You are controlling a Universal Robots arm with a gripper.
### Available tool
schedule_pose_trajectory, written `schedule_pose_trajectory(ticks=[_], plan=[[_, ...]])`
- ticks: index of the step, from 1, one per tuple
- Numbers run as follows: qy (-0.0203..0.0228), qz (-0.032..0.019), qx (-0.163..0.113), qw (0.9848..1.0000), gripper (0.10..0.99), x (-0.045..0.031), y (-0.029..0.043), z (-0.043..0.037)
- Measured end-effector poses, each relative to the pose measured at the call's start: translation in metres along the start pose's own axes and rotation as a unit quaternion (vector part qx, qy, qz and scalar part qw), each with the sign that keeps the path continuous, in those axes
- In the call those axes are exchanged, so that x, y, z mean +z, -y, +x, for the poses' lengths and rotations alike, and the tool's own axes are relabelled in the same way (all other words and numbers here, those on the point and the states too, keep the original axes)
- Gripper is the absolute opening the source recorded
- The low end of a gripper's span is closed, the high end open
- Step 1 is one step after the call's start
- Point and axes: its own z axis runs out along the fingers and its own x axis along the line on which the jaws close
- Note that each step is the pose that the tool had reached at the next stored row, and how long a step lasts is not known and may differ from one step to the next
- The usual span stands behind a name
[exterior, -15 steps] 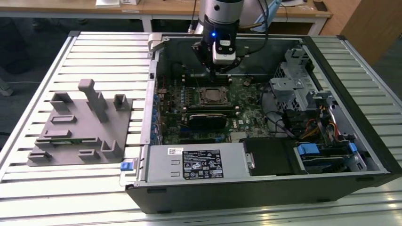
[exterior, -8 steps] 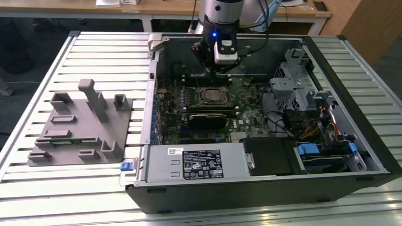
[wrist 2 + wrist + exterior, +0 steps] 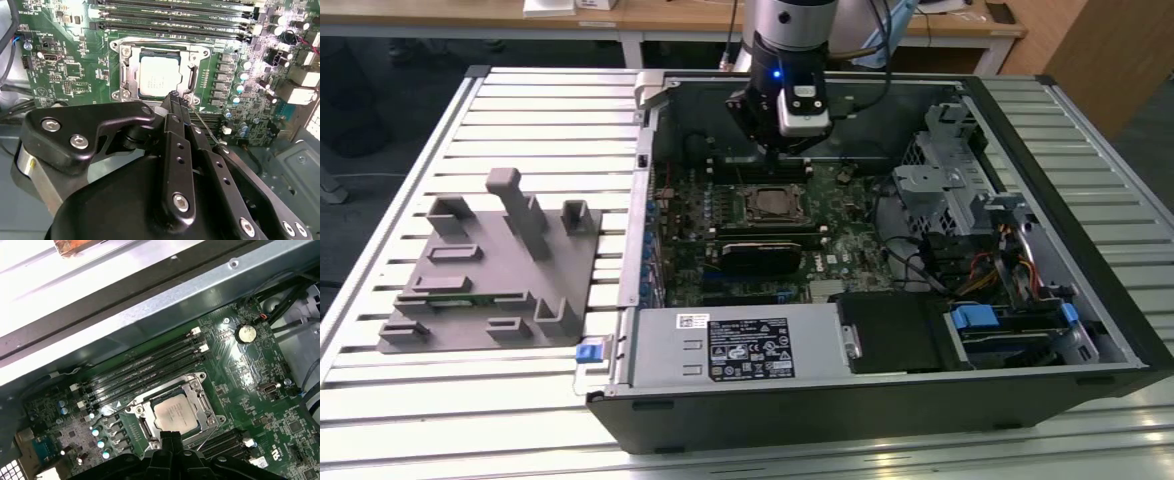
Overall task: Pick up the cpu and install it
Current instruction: 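Install the first cpu locking lever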
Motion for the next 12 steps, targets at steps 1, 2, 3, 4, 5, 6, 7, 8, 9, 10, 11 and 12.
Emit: schedule_pose_trajectory(ticks=[1,2,3,4,5,6,7,8,9,10,11,12], plan=[[0.0000,0.0001,-0.004,1.0000,0.118,0.0000,0.0000,0.0000],[-0.0001,0.0002,-0.009,1.0000,0.118,0.0000,0.0000,0.0001],[-0.0001,0.0003,-0.016,0.9999,0.118,0.0000,0.0000,0.0001],[-0.0002,0.0004,-0.025,0.9997,0.118,0.0001,0.0000,0.0001],[-0.0003,0.0006,-0.034,0.9994,0.118,0.0001,0.0000,0.0001],[-0.0004,0.0008,-0.044,0.9991,0.118,0.0001,0.0000,0.0001],[-0.0004,0.0010,-0.053,0.9986,0.118,0.0001,0.0000,0.0001],[-0.0005,0.0011,-0.062,0.9981,0.118,0.0002,0.0000,0.0001],[-0.0006,0.0013,-0.071,0.9975,0.118,0.0003,0.0000,0.0001],[-0.0007,0.0015,-0.080,0.9968,0.118,0.0003,0.0000,0.0001],[-0.0008,0.0017,-0.089,0.9960,0.118,0.0004,0.0000,0.0001],[-0.0008,0.0018,-0.098,0.9952,0.118,0.0005,0.0000,0.0001]])
